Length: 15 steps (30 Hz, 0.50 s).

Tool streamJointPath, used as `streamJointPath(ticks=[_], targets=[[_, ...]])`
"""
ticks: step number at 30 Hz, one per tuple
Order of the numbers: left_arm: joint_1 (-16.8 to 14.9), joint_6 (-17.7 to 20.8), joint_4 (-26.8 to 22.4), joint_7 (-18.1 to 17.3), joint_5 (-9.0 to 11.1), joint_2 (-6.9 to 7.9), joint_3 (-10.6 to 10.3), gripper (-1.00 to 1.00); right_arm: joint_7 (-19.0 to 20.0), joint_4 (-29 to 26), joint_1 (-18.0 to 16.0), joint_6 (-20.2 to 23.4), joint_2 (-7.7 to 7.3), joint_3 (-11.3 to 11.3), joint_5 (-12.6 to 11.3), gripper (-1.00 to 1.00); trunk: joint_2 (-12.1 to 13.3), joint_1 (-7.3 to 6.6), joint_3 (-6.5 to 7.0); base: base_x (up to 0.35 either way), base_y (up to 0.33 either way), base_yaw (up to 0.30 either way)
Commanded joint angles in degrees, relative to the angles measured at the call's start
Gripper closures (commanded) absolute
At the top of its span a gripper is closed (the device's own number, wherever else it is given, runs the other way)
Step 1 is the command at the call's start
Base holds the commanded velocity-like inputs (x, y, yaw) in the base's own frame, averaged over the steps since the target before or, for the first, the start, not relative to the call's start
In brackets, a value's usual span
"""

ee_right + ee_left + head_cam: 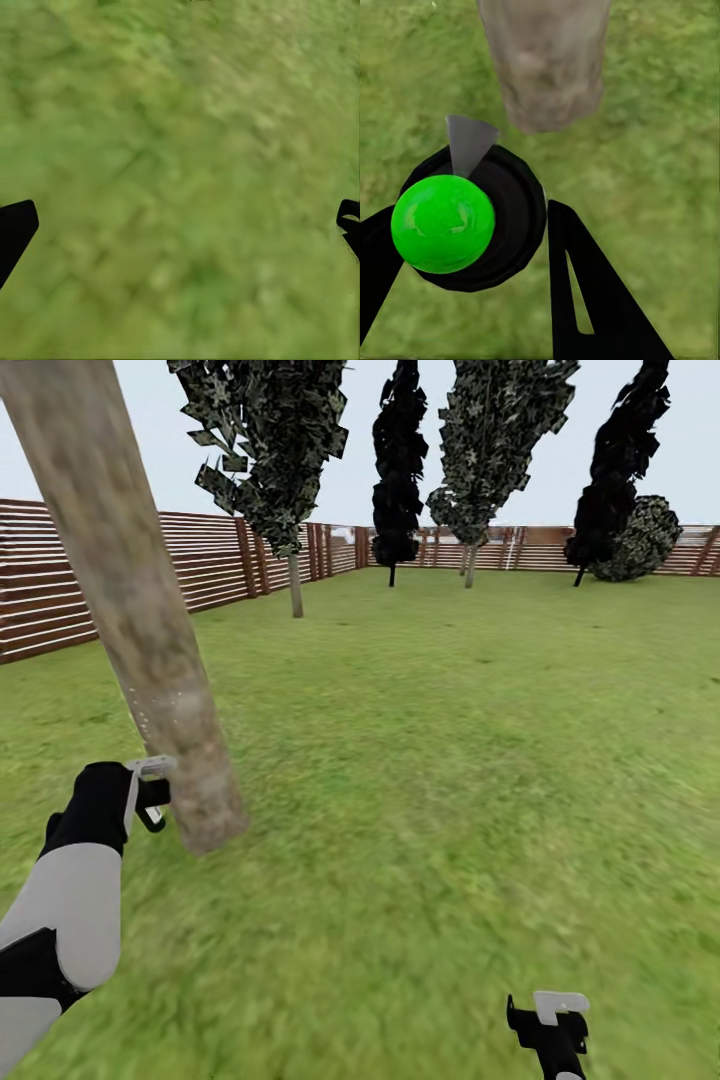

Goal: In the garden, pick up the pesticide atomizer on the floor and spray pesticide onto both trees until each tree trunk is fully covered.

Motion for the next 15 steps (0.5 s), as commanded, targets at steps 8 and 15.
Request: streamJointPath(ticks=[8, 15], targets=[[-0.05, 0.11, 0.57, -0.49, -0.69, 0.00, 0.23, 1.00, -0.17, 0.06, -0.03, -0.16, 0.05, -0.41, 0.60, -1.00, -0.02, -0.01, -0.05, 0.000, -0.273, 0.021], [-0.02, 0.18, 0.39, -0.49, -0.78, 0.21, 0.23, 1.00, -0.17, 0.06, -0.03, -0.16, 0.14, -0.41, 0.65, -1.00, -0.02, -0.01, -0.05, 0.074, -0.271, 0.157]])
